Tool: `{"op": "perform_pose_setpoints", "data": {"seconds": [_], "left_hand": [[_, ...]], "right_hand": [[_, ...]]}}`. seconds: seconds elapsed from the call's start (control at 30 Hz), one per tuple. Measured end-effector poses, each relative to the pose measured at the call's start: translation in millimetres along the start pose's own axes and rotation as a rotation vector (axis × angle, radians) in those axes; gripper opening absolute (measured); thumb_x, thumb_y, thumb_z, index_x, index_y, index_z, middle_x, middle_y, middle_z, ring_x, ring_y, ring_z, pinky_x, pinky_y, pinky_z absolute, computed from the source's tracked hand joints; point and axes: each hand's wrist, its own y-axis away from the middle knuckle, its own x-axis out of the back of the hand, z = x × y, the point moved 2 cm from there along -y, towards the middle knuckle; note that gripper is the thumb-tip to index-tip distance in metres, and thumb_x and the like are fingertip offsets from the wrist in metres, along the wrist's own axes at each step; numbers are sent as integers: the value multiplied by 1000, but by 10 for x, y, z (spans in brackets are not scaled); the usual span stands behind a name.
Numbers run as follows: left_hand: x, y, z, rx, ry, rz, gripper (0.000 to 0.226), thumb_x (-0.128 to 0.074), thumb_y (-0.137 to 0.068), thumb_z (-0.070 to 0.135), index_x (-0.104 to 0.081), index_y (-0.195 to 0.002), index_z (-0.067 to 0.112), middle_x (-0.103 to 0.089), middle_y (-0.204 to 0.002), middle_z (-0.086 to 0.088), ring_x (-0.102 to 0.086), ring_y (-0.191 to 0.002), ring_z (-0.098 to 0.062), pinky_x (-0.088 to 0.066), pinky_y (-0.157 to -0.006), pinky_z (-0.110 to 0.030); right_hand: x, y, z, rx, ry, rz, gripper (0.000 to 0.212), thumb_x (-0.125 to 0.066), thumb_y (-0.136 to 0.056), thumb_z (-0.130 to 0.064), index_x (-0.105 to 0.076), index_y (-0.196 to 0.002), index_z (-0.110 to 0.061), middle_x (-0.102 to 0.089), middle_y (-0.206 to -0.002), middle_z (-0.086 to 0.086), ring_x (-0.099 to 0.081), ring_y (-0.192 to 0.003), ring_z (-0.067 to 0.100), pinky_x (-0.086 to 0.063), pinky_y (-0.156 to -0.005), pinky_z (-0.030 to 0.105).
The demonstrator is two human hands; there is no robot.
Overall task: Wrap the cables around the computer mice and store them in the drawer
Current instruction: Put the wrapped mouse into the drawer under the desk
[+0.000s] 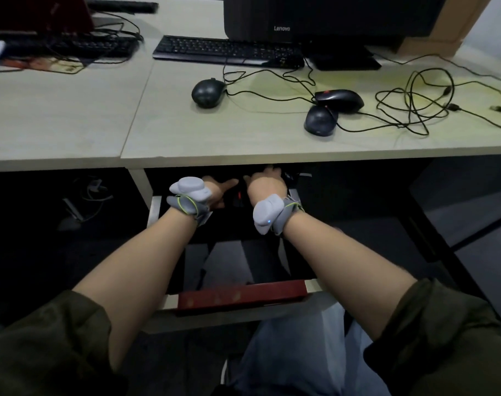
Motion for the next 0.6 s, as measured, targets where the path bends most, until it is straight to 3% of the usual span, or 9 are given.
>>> {"op": "perform_pose_setpoints", "data": {"seconds": [0.13,0.2,0.27,0.33,0.43,0.5,0.6], "left_hand": [[-44,-16,28,-5,-36,-16,32,-62,-86,34,-49,-67,11,-49,-66,-7,-48,-54,-17,-39,-31,-13],[-91,-23,68,-54,-157,-30,34,-57,-88,37,-47,-67,13,-51,-71,-8,-52,-62,-21,-44,-44,-21],[-119,-23,106,-113,-287,-14,38,-54,-89,38,-42,-61,15,-51,-69,-7,-52,-72,-25,-39,-53,-22],[-163,-14,128,-123,-289,-53,35,-53,-90,34,-45,-63,13,-53,-70,-8,-53,-66,-24,-40,-54,-23],[-225,42,165,-126,-324,-103,27,-52,-92,26,-51,-80,2,-51,-64,-6,-51,-57,-18,-45,-57,-24],[-229,83,186,-115,-427,-120,27,-51,-93,25,-50,-75,4,-51,-66,-7,-53,-69,-25,-47,-66,-27],[-187,159,246,-116,-743,-83,45,-47,-93,37,-35,-57,13,-37,-61,-2,-45,-77,-24,-29,-54,-19]], "right_hand": [[56,88,-78,94,56,169,31,-36,-93,-12,-56,-114,0,-62,-116,20,-53,-111,37,-39,-90,39],[92,105,-61,47,-25,125,30,-34,-93,-6,-51,-116,3,-62,-116,22,-59,-107,37,-46,-82,41],[147,118,-17,14,-62,64,30,-34,-93,-2,-49,-117,6,-61,-119,22,-59,-109,36,-47,-82,41],[224,116,31,22,-83,-23,29,-36,-92,1,-51,-117,7,-61,-120,21,-58,-111,35,-47,-86,39],[356,112,65,39,-84,-194,23,-42,-92,-1,-63,-102,3,-63,-118,18,-60,-108,31,-46,-81,33],[393,123,71,54,-66,-275,19,-47,-93,-7,-64,-92,0,-63,-119,16,-60,-109,29,-40,-74,31],[458,199,138,113,-147,-280,27,-48,-92,-15,-62,-109,1,-62,-117,19,-58,-109,33,-37,-73,32]]}}
